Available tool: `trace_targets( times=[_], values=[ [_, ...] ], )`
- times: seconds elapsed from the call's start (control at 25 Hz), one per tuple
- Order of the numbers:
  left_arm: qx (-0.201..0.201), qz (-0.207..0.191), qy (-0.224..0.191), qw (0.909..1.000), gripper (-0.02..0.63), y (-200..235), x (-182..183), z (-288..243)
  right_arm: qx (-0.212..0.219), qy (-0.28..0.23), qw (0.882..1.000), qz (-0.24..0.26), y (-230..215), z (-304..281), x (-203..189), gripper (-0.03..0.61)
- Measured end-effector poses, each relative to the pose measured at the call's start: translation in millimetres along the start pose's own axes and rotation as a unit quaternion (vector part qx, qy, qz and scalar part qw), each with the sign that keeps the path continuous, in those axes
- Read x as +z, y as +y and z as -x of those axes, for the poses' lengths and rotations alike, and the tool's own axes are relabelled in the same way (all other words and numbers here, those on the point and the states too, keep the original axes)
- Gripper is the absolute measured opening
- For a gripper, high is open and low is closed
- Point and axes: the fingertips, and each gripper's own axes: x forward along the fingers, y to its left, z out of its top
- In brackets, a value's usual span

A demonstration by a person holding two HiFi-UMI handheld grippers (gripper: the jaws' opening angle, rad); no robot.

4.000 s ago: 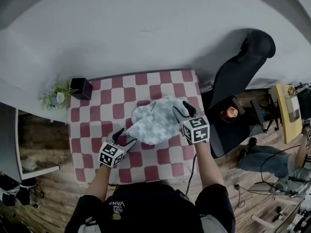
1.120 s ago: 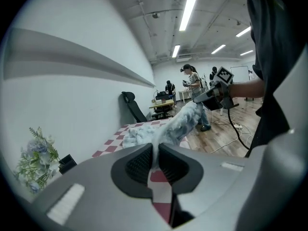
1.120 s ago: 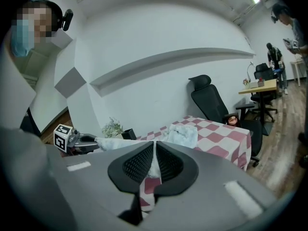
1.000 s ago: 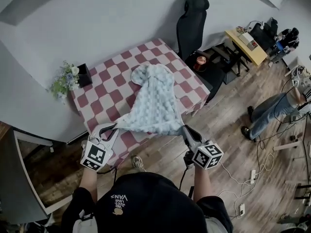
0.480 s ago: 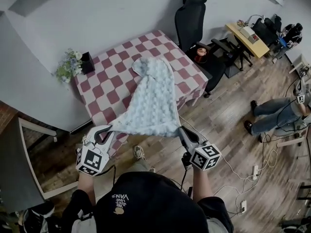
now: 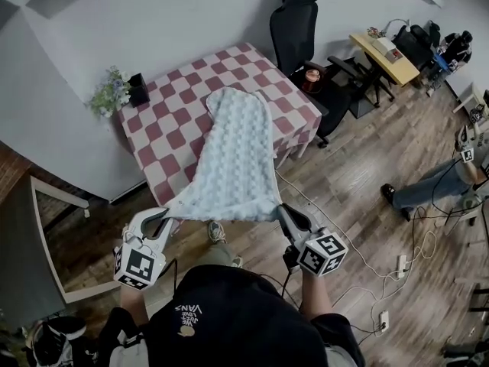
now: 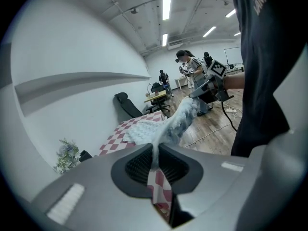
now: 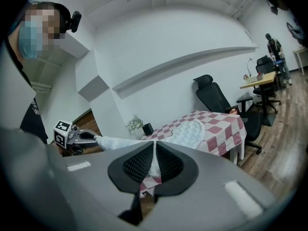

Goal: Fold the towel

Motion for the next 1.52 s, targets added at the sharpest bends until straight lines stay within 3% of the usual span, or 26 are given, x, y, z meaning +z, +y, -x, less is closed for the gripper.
trace_targets(
  times=[0.28,0.6,0.92,1.2,1.52],
  values=[
    [-0.001,-0.026,-0.005,0.9997,0.032,-13,13,21,0.002,-0.017,1.000,-0.002,8,24,-2,0.021],
    [0.004,-0.062,-0.035,0.9975,0.033,11,48,8,-0.004,-0.066,0.998,0.022,1,30,39,0.022],
    [0.007,-0.072,-0.055,0.9958,0.032,59,66,-61,-0.044,-0.081,0.994,0.059,-44,-11,79,0.021],
    [0.013,-0.047,-0.061,0.9969,0.032,128,73,-145,-0.075,-0.070,0.991,0.082,-96,-87,122,0.022],
    [-0.011,-0.019,-0.043,0.9988,0.033,197,60,-251,-0.118,-0.044,0.988,0.085,-166,-184,155,0.022]
  ],
)
